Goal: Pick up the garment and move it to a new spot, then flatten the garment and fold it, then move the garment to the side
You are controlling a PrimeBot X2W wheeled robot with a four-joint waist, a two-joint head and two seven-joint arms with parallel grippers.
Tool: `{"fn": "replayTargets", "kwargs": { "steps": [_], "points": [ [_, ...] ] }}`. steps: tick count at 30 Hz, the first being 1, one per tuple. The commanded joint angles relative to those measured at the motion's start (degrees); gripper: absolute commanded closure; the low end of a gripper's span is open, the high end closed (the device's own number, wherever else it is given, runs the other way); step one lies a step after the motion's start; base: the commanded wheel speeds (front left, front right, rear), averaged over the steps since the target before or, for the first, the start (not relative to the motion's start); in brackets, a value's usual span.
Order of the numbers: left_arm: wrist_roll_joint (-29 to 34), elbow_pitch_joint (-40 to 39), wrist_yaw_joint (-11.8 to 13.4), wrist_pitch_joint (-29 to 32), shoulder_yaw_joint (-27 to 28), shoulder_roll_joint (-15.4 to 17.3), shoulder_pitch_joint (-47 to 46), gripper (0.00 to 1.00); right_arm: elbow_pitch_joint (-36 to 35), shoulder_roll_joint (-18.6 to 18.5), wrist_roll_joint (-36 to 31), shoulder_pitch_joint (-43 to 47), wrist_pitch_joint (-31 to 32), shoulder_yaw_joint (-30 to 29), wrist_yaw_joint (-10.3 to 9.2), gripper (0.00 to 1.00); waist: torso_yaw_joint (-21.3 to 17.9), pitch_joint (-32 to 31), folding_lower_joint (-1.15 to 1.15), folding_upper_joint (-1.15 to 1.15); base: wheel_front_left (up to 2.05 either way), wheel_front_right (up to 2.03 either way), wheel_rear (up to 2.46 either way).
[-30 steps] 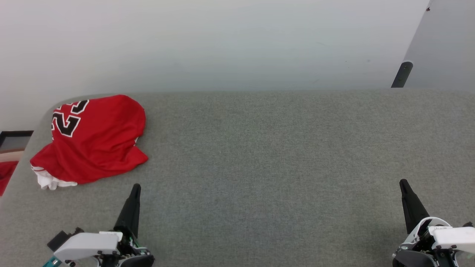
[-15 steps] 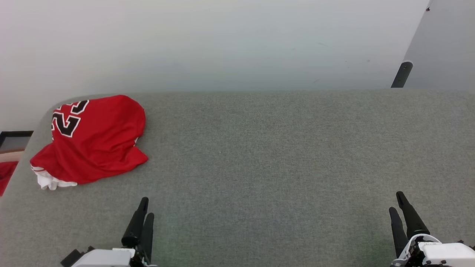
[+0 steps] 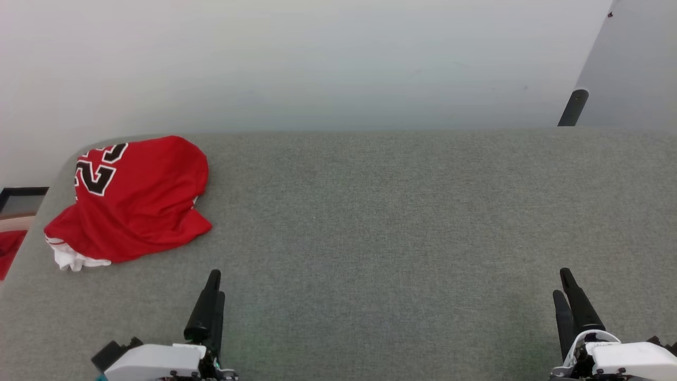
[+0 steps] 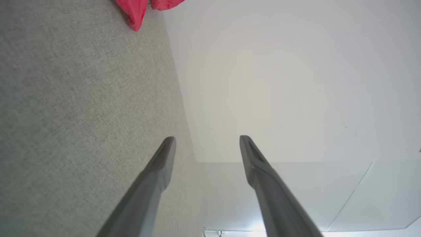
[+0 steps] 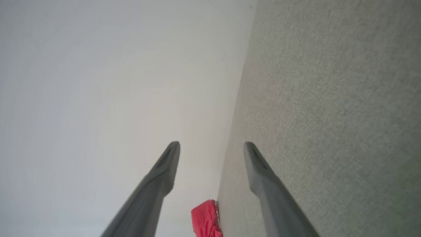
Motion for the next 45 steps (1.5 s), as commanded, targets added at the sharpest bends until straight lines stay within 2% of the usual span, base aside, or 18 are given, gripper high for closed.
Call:
{"fn": "replayTargets", "kwargs": {
  "steps": [1,12,21,32,40,45],
  "points": [
    [0.7,-1.0,-0.2,-0.4,-0.3,0.5,-1.5,0.0,-1.0,-0.5,-0.7,-1.5,-0.4,0.4,0.01,0.0,0.0,0.0,0.0,0.0,0.0,0.0,0.0],
    [11.1,-1.5,0.8,-3.0,-2.2,1.6,-2.3,0.0,-1.1,-0.9,-9.1,-1.8,-2.9,1.6,0.01,0.0,0.1,-0.2,0.0,0.0,0.0,0.0,0.0],
    [26.4,-2.7,2.3,-4.8,-2.9,1.8,-2.5,0.0,-1.3,-0.8,-23.4,-1.7,-4.7,1.5,0.01,0.0,0.1,-0.3,0.0,0.0,0.0,0.0,0.0],
    [42.9,-3.7,2.6,-6.8,-4.2,2.1,-2.6,0.0,-2.0,-0.2,-40.9,-1.4,-6.7,1.0,0.02,0.0,0.3,-0.4,0.0,0.0,0.0,0.0,0.0],
    [53.3,-5.2,3.4,-8.2,-5.2,2.4,-2.7,0.0,-2.0,0.0,-50.0,-1.2,-8.0,0.6,0.02,0.0,0.4,-0.4,0.0,0.0,0.0,0.0,0.0],
    [58.1,-6.2,4.0,-9.0,-5.9,2.6,-2.6,0.0,-2.2,0.0,-53.5,-1.2,-8.8,0.5,0.02,0.0,0.4,-0.4,0.0,0.0,0.0,0.0,0.0]
  ]
}}
